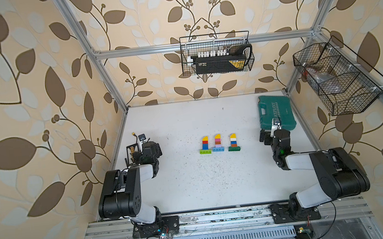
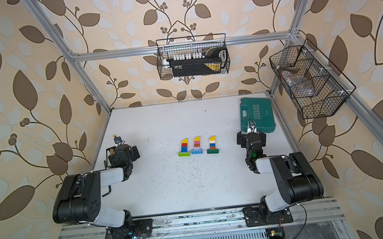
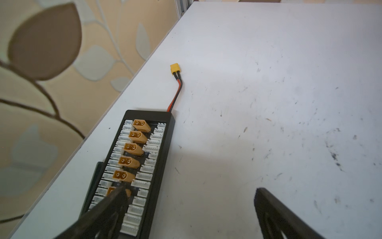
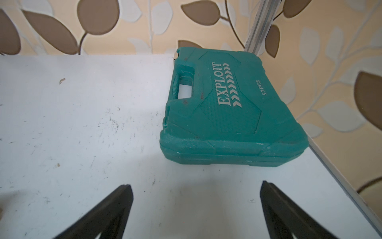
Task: Assemble the number 1 with lego
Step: Reset both arms
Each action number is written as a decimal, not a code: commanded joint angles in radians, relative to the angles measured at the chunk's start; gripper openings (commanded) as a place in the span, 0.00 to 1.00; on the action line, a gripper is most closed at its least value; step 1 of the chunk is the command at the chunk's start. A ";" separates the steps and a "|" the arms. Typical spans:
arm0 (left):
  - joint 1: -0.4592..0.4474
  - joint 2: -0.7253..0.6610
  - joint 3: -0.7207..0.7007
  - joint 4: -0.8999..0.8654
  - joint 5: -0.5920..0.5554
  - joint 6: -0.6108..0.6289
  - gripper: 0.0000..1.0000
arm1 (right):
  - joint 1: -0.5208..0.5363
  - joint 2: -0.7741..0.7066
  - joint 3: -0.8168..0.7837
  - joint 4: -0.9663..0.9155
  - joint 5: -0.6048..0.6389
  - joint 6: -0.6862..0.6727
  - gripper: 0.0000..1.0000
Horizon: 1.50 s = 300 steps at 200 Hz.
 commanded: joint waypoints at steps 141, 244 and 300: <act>0.017 0.058 0.147 -0.131 0.117 0.035 0.99 | 0.001 0.006 -0.014 0.050 -0.135 -0.046 0.99; 0.005 0.005 0.106 -0.103 0.149 0.056 0.99 | -0.005 0.006 -0.009 0.042 -0.145 -0.042 1.00; 0.051 -0.065 0.021 -0.003 0.346 0.081 0.99 | -0.005 0.005 -0.010 0.040 -0.146 -0.042 1.00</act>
